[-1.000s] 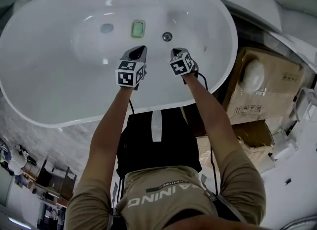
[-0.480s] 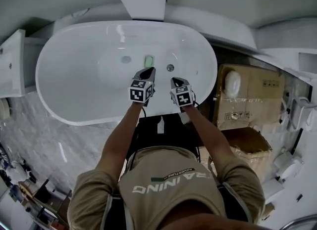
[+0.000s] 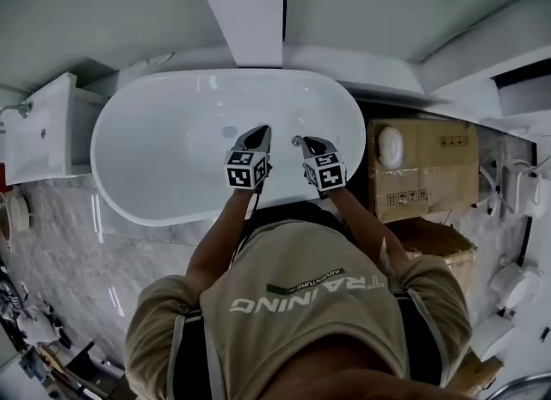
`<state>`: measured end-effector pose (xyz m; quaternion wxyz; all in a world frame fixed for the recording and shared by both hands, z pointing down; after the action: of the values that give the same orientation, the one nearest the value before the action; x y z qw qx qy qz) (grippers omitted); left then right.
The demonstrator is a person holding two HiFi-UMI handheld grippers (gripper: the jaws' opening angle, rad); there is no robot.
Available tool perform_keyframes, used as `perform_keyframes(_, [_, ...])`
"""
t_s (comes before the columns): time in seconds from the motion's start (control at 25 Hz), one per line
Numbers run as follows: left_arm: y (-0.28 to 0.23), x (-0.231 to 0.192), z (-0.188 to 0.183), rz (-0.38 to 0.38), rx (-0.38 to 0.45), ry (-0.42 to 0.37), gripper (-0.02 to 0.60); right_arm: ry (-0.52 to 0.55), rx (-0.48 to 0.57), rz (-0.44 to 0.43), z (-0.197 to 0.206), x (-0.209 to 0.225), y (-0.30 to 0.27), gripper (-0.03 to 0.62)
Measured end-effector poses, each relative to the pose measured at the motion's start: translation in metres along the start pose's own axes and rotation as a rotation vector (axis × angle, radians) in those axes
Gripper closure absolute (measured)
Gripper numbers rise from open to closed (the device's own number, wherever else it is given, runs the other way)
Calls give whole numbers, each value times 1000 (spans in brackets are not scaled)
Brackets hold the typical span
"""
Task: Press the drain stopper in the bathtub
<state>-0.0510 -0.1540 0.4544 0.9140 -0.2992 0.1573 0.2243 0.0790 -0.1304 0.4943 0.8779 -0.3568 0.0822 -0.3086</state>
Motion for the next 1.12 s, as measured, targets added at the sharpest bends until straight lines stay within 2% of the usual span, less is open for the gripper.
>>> perform_keyframes(0.08, [14,10,-12,21,24,-42,580,12,36,12,-14,-6,18,585])
perform_keyframes(0.2, [26,24,-32,43,62,-93,580,45,101,-13,-36,-15,44,585])
perform_keyframes(0.4, [40,49,-64,70,130,-172,580,141,187,-6,-64,-23,78,585])
perform_keyframes(0.72, [76,84,-148,101,312,-291,580,204,368,21,-139,-18,122,585])
perform_keyframes(0.88, [103,88,-191,102,421,-308,580,201,494,19,-190,-19,152,585])
perform_keyframes(1.12, [132,91,-239,89,514,-355,580,293,613,93,-244,-15,189,585])
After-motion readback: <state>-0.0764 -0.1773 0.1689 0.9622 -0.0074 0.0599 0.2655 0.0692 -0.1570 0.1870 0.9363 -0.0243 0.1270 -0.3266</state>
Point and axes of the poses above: the fingertips, and each gripper's own axes: y backward along the fingers, x to its right, z out of its underside, the point moved 3 cm from there along y, backward along the fingers, and after that the axes turned 8 degrees about y, right-handed, at the moved point
